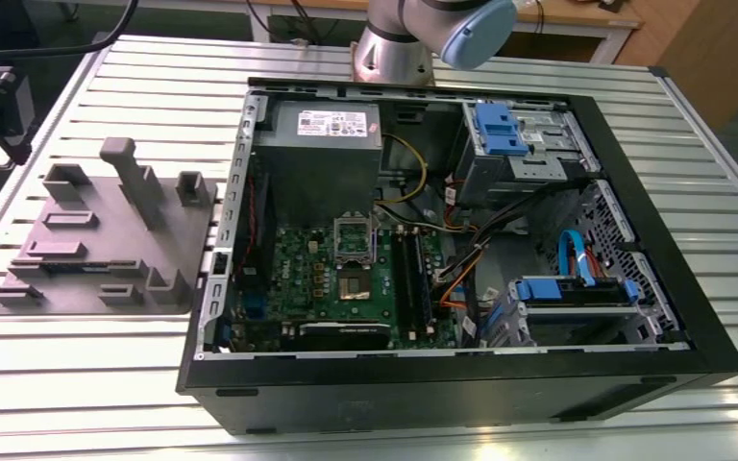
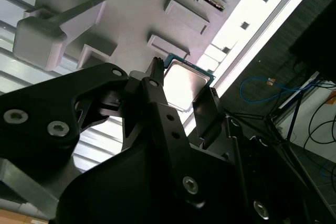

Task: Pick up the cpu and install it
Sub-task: 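Pick up the cpu and move it towards the insertion slot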

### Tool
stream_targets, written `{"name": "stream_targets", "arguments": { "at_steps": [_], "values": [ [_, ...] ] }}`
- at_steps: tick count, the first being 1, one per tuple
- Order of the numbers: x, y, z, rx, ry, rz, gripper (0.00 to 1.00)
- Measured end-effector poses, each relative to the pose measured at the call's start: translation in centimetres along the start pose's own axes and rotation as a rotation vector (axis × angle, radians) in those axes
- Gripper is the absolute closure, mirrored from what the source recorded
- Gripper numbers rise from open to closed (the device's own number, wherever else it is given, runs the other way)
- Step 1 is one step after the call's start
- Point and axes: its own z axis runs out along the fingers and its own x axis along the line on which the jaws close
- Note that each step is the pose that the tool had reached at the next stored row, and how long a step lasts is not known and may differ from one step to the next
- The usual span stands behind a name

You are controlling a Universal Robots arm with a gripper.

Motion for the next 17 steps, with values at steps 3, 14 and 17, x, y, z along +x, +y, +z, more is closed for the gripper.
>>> {"name": "stream_targets", "arguments": {
  "at_steps": [3,14,17],
  "values": [
    [0.00,0.01,-0.12,-0.0001,-0.0001,0.000,0.53],
    [0.00,0.01,-0.22,0.0005,0.0001,0.000,0.53],
    [-0.01,0.01,-0.22,0.0006,0.0000,0.000,0.53]
  ]
}}
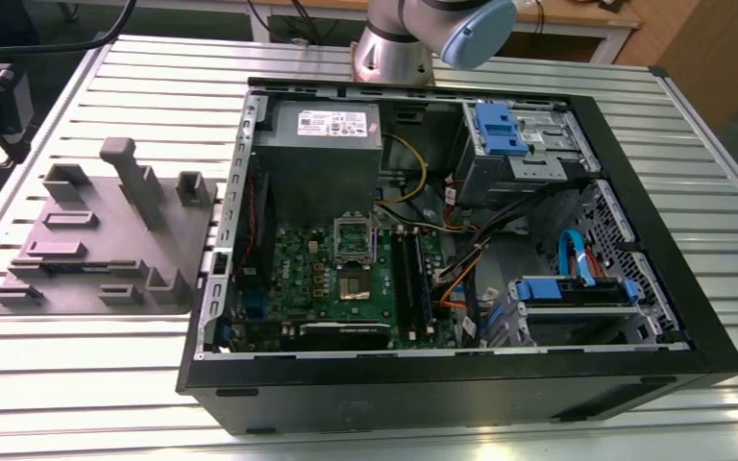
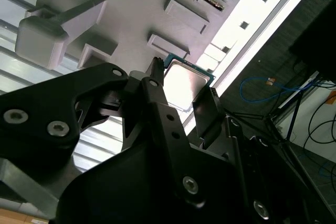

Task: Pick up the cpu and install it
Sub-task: 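Pick up the cpu and move it towards the insertion slot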

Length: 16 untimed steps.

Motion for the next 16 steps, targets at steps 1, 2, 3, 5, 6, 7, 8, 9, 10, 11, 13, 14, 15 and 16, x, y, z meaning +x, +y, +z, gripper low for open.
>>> {"name": "stream_targets", "arguments": {
  "at_steps": [1,2,3,5,6,7,8,9,10,11,13,14,15,16],
  "values": [
    [-0.05,0.01,-0.02,0.0001,0.0002,0.000,0.53],
    [-0.13,0.00,-0.01,0.0000,0.0001,0.000,0.53],
    [-0.23,0.00,0.00,0.0000,0.0000,0.000,0.53],
    [-0.27,0.00,0.00,-0.0001,0.0000,0.000,0.53],
    [-0.27,0.00,0.00,-0.0001,0.0000,0.000,0.53],
    [-0.27,0.00,0.00,0.0000,0.0000,0.000,0.53],
    [-0.27,0.00,-0.01,0.0000,0.0000,0.000,0.53],
    [-0.27,0.00,-0.03,0.0001,0.0001,0.000,0.53],
    [-0.28,0.00,-0.04,0.0002,-0.0001,0.000,0.53],
    [-0.28,0.01,-0.07,0.0002,0.0000,0.000,0.53],
    [-0.28,0.02,-0.23,0.0004,0.0002,0.000,0.53],
    [-0.27,0.02,-0.29,0.0003,0.0001,0.000,0.53],
    [-0.27,0.03,-0.35,0.0003,0.0000,0.000,0.53],
    [-0.27,0.03,-0.44,0.0002,-0.0002,0.000,0.53]
  ]
}}
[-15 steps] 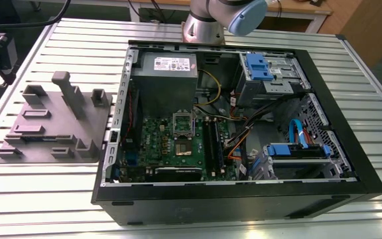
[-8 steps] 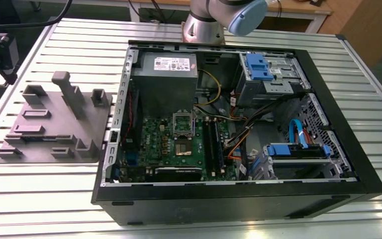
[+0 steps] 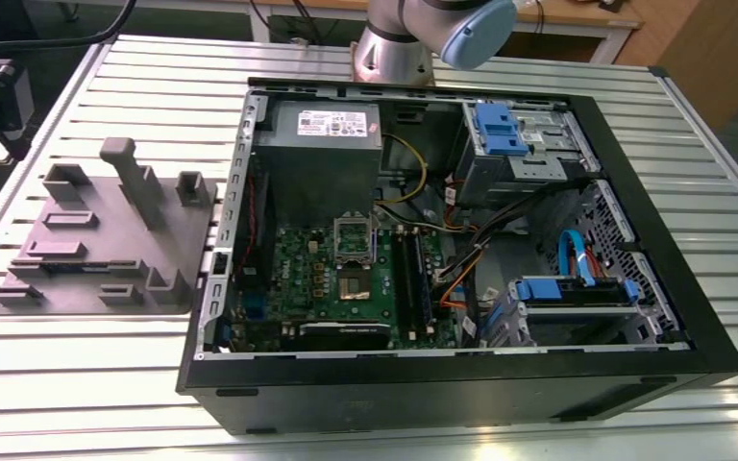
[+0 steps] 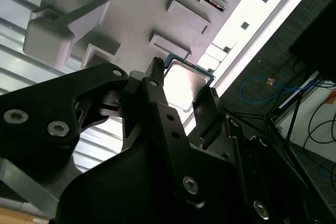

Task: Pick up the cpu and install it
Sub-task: 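Pick up the cpu and move it towards the insertion slot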

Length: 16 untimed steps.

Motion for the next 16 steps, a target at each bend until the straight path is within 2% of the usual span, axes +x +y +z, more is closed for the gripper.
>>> {"name": "stream_targets", "arguments": {
  "at_steps": [16],
  "values": [
    [0.00,0.01,-0.37,0.0022,0.0000,0.000,0.53]
  ]
}}
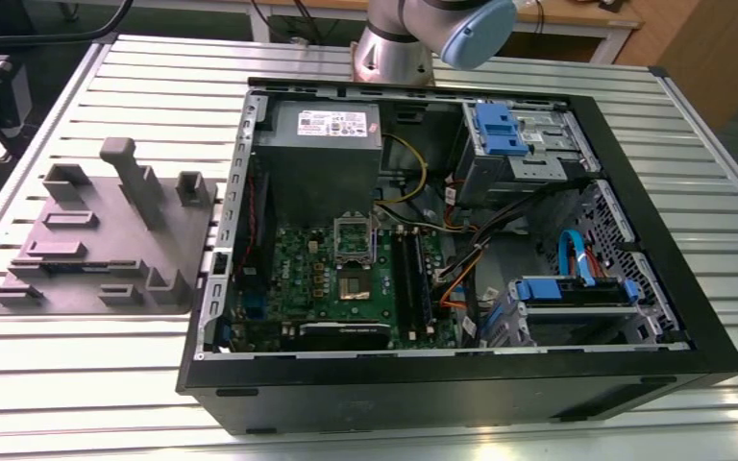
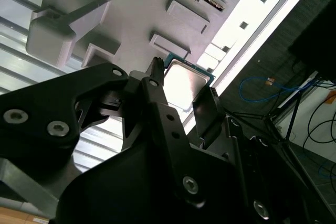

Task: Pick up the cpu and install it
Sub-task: 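Pick up the cpu and move it towards the insertion slot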

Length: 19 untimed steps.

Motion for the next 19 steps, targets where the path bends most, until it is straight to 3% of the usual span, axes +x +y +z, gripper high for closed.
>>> {"name": "stream_targets", "arguments": {
  "at_steps": [19],
  "values": [
    [0.01,0.03,-0.76,0.0035,0.0000,0.000,0.53]
  ]
}}
